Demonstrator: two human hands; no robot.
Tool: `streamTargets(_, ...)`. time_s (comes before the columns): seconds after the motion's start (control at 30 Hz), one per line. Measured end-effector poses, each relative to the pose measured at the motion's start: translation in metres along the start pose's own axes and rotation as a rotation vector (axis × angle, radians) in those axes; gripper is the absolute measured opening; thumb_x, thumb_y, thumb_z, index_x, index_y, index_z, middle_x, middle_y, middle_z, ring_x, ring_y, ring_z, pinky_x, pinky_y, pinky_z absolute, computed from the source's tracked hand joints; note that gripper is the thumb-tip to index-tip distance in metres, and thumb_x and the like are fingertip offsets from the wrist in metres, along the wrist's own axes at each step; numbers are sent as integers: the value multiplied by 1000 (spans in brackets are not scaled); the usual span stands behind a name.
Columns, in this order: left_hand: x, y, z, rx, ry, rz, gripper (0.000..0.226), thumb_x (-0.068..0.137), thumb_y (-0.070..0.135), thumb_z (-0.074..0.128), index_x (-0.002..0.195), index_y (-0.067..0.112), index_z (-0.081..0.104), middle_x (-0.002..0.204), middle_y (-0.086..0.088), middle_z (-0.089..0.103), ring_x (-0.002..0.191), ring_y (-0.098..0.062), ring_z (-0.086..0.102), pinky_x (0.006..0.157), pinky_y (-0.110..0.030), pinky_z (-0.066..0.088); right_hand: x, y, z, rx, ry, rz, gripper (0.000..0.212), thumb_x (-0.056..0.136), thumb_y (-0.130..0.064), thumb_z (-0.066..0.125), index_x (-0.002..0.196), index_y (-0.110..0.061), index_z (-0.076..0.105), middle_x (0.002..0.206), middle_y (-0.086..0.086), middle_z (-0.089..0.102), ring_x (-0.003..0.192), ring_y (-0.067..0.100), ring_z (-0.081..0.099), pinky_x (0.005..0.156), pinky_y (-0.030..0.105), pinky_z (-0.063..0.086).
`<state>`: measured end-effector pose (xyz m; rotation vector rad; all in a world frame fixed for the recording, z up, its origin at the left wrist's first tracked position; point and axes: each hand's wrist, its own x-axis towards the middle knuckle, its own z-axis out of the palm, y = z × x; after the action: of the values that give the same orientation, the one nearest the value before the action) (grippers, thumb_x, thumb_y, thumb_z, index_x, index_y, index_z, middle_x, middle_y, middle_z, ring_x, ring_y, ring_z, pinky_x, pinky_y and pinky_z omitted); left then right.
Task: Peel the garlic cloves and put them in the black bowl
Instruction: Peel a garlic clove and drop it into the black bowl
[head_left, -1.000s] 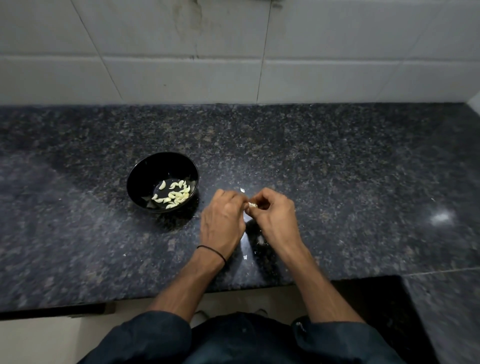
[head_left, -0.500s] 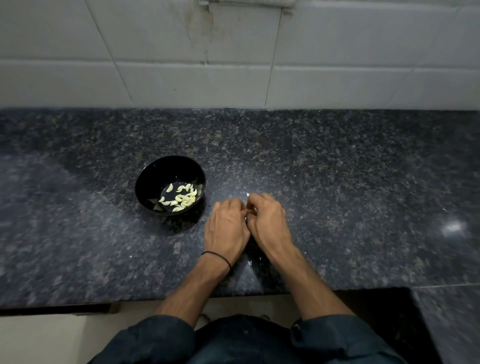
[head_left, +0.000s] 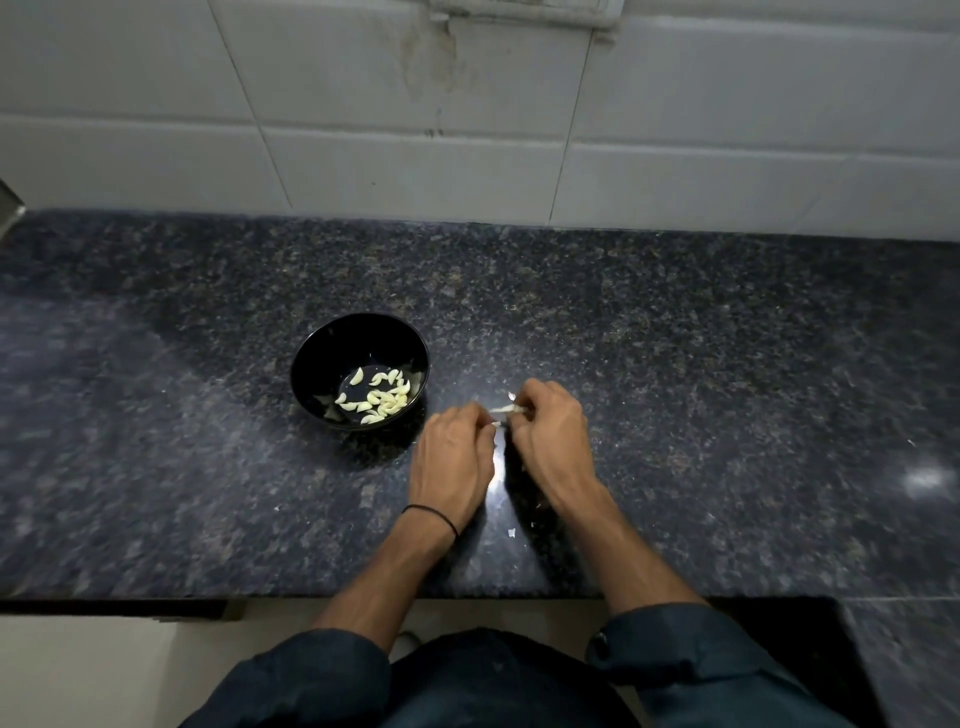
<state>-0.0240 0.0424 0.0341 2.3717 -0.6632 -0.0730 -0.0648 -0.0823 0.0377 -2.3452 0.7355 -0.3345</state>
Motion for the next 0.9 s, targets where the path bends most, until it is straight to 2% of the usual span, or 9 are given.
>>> streamTargets(0.13, -6, -6, 0, -122, -4, -48, 7, 94, 14, 61, 92, 15, 68, 91, -2, 69, 86, -20, 60, 78, -33, 46, 15, 17, 7, 45, 49, -18, 6, 94, -9, 60, 93, -9, 66, 96, 6, 55, 80, 16, 54, 77, 31, 47)
streamTargets(0.2, -8, -9, 0, -218, 0, -89, 8, 93, 11, 62, 90, 15, 69, 89, 0, 70, 83, -13, 63, 78, -29, 51, 21, 24, 7, 50, 42, -14, 12, 96, -9, 59, 100, -8, 70, 100, 6, 56, 84, 15, 53, 79, 23, 42)
streamTargets(0.3, -13, -4, -6, -345, 0, -175, 13, 92, 2, 62, 89, 11, 71, 87, 0, 70, 73, 6, 62, 66, -4, 43, 27, 31, 6, 79, 23, -5, 18, 96, -7, 60, 111, -7, 71, 103, 9, 61, 93, 21, 59, 78, 13, 33)
streamTargets(0.4, -15, 6, -10, -474, 6, -266, 14, 92, -5, 61, 90, 5, 72, 83, -1, 68, 66, 16, 60, 62, -2, 43, 25, 34, 2, 193, 36, 23, 29, 96, -10, 63, 125, -8, 66, 113, 10, 67, 102, 20, 63, 89, 18, 44)
streamTargets(0.5, -15, 10, -8, -551, 20, -296, 16, 92, -5, 61, 90, 7, 72, 84, -4, 69, 62, 13, 63, 60, -3, 45, 11, 34, -6, 304, 125, 49, 26, 98, -10, 62, 123, -3, 66, 115, 9, 63, 98, 17, 63, 77, -1, 41)
streamTargets(0.53, -16, 11, -7, -562, 20, -297, 17, 92, -5, 61, 89, 7, 72, 85, -5, 70, 62, 11, 63, 60, -4, 45, 5, 35, -7, 329, 158, 52, 22, 99, -11, 62, 118, -4, 68, 112, 8, 64, 97, 18, 64, 75, 1, 42)
streamTargets(0.67, -18, 21, -1, -562, 0, -280, 13, 93, -3, 61, 94, 1, 74, 88, -7, 72, 65, 13, 63, 61, -4, 45, -28, 37, -14, 483, 98, 168, 16, 99, -29, 61, 91, -20, 72, 83, -1, 72, 83, 20, 69, 77, 37, 54)
streamTargets(0.8, -21, 31, 11, -487, -40, -198, 15, 92, 7, 65, 90, 17, 75, 87, 7, 73, 77, 6, 65, 67, -6, 45, -59, 29, -23, 668, -58, 273, 17, 95, -34, 69, 87, -21, 74, 79, -4, 75, 77, 16, 72, 68, 31, 53)
streamTargets(0.9, -26, 39, 23, -389, -62, -103, 16, 91, 11, 65, 87, 23, 74, 87, 11, 71, 87, -4, 64, 78, -19, 47, -61, 36, -31, 688, -20, 308, 15, 93, -26, 71, 82, -16, 73, 75, -2, 73, 72, 10, 67, 69, 30, 52)
